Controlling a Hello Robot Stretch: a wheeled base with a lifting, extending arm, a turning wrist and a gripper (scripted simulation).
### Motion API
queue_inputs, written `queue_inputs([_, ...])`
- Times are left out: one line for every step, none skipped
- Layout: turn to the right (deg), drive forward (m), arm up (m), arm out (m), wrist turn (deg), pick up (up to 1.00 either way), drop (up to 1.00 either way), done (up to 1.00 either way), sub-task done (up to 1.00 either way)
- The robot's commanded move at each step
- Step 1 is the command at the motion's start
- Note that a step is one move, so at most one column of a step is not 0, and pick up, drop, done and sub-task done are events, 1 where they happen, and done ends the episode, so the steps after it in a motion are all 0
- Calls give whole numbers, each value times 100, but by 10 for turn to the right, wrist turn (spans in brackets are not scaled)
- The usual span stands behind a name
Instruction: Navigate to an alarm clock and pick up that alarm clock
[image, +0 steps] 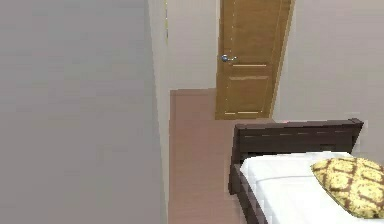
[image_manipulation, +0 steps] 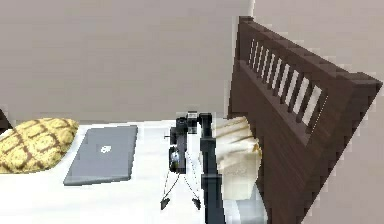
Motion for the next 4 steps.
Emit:
queue_inputs([0, 0, 0, 0, 450, 0, 0, 0, 0])
queue_inputs([0, 0, 0, 0, 450, 0, 0, 0, 0])
queue_inputs([0, 0, 0, 0, 450, 0, 0, 0, 0])
queue_inputs([0, 0, 0, 0, 360, 0, 0, 0, 0])
